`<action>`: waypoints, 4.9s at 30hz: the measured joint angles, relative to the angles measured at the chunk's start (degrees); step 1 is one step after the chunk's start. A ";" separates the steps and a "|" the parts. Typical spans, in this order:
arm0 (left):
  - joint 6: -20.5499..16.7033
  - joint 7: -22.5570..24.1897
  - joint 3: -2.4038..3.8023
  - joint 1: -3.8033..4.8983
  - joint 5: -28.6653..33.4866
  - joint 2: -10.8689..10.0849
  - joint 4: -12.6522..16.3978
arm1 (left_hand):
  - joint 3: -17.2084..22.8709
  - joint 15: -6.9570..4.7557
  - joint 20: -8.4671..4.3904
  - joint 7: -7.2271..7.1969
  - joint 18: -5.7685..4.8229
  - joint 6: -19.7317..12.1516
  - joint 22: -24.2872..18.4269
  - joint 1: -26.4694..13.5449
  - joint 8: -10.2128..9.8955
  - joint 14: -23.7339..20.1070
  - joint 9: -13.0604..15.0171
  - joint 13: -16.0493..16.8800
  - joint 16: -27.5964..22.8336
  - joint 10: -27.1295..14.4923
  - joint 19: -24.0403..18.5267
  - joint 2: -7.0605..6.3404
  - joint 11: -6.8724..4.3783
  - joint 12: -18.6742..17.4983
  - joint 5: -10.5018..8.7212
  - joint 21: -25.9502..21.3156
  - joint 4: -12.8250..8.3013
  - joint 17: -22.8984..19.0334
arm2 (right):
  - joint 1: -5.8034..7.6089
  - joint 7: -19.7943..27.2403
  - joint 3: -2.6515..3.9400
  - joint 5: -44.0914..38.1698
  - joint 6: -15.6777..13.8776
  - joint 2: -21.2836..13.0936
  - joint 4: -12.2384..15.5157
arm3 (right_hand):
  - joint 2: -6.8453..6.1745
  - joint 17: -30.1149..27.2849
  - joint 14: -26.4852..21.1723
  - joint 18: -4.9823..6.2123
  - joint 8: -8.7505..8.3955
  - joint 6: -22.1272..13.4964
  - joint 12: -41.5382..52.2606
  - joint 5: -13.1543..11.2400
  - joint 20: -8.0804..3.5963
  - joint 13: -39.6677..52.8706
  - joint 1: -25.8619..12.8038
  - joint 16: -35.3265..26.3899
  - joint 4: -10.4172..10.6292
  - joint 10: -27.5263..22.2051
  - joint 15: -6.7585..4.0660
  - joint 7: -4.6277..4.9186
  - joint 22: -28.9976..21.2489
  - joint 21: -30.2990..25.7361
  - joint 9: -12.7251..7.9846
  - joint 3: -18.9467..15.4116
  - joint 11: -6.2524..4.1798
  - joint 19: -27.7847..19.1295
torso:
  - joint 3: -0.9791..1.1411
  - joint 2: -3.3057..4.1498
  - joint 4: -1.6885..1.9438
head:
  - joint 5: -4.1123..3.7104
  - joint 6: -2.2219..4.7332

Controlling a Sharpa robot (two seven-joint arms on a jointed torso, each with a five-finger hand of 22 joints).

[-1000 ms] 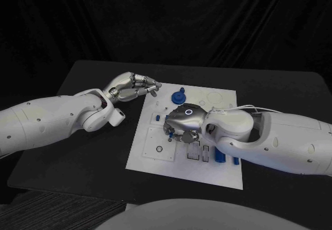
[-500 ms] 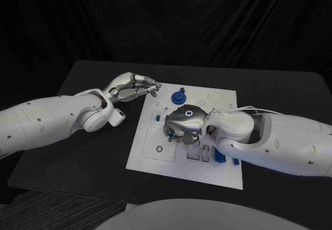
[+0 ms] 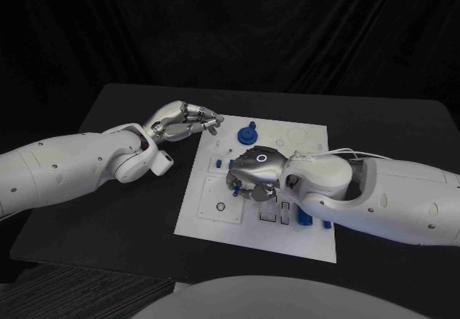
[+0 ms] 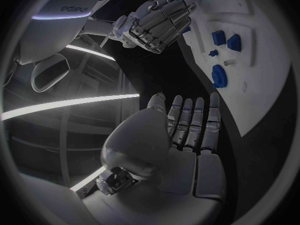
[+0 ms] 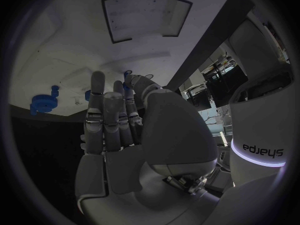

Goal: Assemble the parts on the task board

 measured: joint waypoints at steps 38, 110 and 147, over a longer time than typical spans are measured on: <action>0.65 -0.58 0.01 -0.15 0.00 0.25 -0.43 | 0.00 0.00 0.00 0.00 0.00 0.00 -0.05 0.22 0.00 0.00 -0.06 -0.05 0.00 0.00 0.00 0.22 -0.01 0.00 0.00 0.00 0.00 -0.05 | -0.45 0.01 0.09 -0.01 0.15 0.12 0.16 | 0.00 -0.59 -0.41 0.00 -0.33 -0.02 0.00 0.00 0.20 0.02 0.01 -0.41 0.00 0.20 0.00 0.00 -0.03 0.00 -0.05 0.00 0.20 -0.21 | -0.01 -0.01 -0.02 | 0.00 0.00; 1.35 -1.47 -0.01 -0.34 0.00 0.18 -0.52 | 0.48 0.00 0.00 0.00 0.00 0.00 -0.16 0.22 0.00 0.00 -0.21 -0.08 0.00 -0.22 0.00 0.22 0.20 0.00 0.00 0.00 0.15 -0.12 | -0.63 0.05 0.06 -0.05 -0.22 -0.01 0.28 | 0.23 -1.14 -0.40 0.00 -0.45 0.22 0.00 -0.22 0.00 0.03 -0.23 -0.90 -0.15 0.20 0.00 0.01 -0.01 0.23 -0.14 -0.16 0.20 -0.41 | -0.04 -0.02 -0.01 | 0.20 0.00; 1.64 -1.80 0.01 -0.40 0.01 0.39 -0.66 | 0.63 0.00 0.00 0.00 0.00 0.00 -0.21 0.45 0.22 0.00 -0.27 -0.12 0.00 -0.22 0.00 0.45 0.19 0.00 0.00 0.00 -0.01 -0.15 | -1.39 -0.05 0.08 -0.07 0.27 -0.01 -0.11 | 0.26 -2.17 -1.23 0.00 -1.80 -0.86 -0.69 -1.73 0.52 -0.06 -0.69 -1.99 -0.31 -0.10 0.42 0.44 -0.03 0.23 -0.78 0.00 0.51 -0.93 | -0.01 -0.03 -0.02 | 0.24 0.00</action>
